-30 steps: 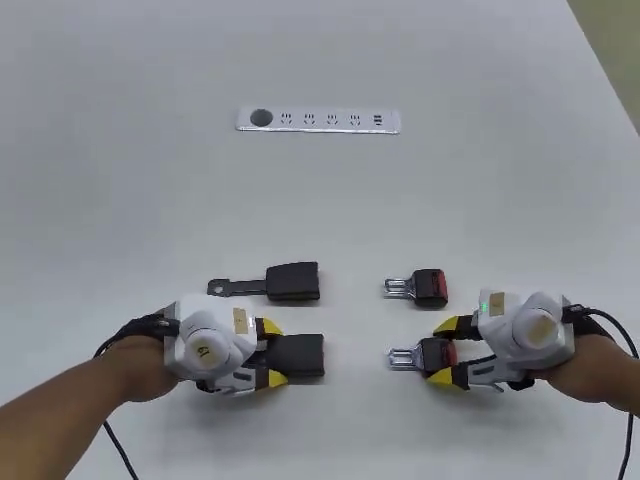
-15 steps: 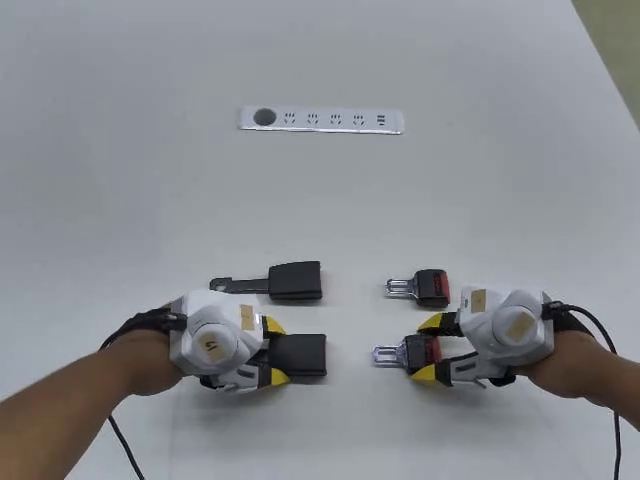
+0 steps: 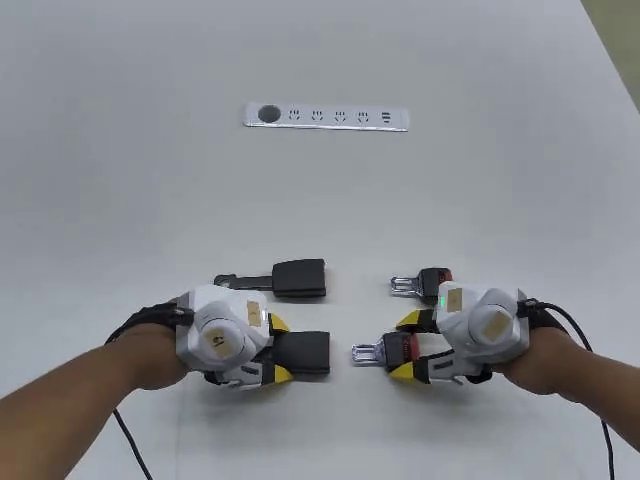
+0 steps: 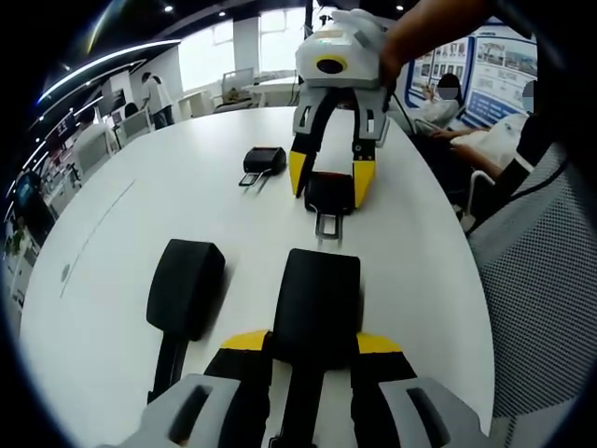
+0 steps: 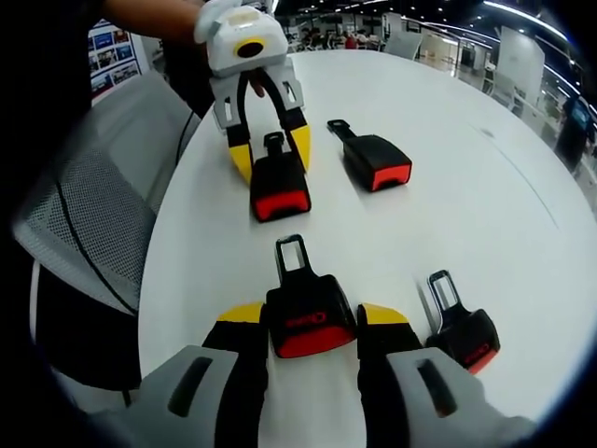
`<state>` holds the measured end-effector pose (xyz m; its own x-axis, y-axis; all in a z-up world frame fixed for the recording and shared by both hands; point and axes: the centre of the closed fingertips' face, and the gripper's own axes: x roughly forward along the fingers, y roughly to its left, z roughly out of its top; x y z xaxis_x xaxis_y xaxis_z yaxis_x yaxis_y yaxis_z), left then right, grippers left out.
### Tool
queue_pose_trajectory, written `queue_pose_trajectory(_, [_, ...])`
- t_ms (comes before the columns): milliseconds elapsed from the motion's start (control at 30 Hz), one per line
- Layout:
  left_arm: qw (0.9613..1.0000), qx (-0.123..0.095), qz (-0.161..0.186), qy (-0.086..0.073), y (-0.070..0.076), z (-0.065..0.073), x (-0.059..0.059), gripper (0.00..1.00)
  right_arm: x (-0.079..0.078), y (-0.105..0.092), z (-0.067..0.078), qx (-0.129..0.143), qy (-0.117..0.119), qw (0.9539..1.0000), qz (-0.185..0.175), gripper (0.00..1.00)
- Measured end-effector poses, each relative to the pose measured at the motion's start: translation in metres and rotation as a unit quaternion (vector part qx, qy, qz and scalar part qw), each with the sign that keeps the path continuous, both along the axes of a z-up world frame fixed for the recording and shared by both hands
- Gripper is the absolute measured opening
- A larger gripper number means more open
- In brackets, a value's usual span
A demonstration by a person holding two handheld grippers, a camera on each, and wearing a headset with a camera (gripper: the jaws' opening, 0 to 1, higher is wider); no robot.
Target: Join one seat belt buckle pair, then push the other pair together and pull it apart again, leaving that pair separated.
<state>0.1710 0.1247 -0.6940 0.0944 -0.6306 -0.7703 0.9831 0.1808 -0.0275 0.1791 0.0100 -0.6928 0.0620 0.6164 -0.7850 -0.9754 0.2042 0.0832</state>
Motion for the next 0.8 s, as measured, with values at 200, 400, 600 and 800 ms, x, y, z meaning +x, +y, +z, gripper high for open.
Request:
queue_pose_trajectory(200, [1.0000, 0.002, 0.001, 0.000, 0.000, 0.001, 0.000, 0.34, -0.004, 0.019, 0.000, 0.014, -0.001, 0.9999, 0.005, 0.35])
queue_pose_trajectory(400, [1.0000, 0.001, 0.000, 0.000, 0.000, 0.001, 0.000, 0.34, -0.005, 0.030, -0.001, 0.026, -0.004, 0.9996, 0.005, 0.35])
queue_pose_trajectory(600, [1.0000, 0.004, 0.001, -0.001, -0.001, 0.002, -0.001, 0.34, -0.006, 0.042, -0.001, 0.030, -0.009, 0.9995, 0.003, 0.35])
queue_pose_trajectory(800, [1.0000, 0.002, 0.000, -0.001, -0.002, 0.004, -0.002, 0.33, -0.005, 0.039, -0.004, 0.038, -0.003, 0.9992, -0.010, 0.35])
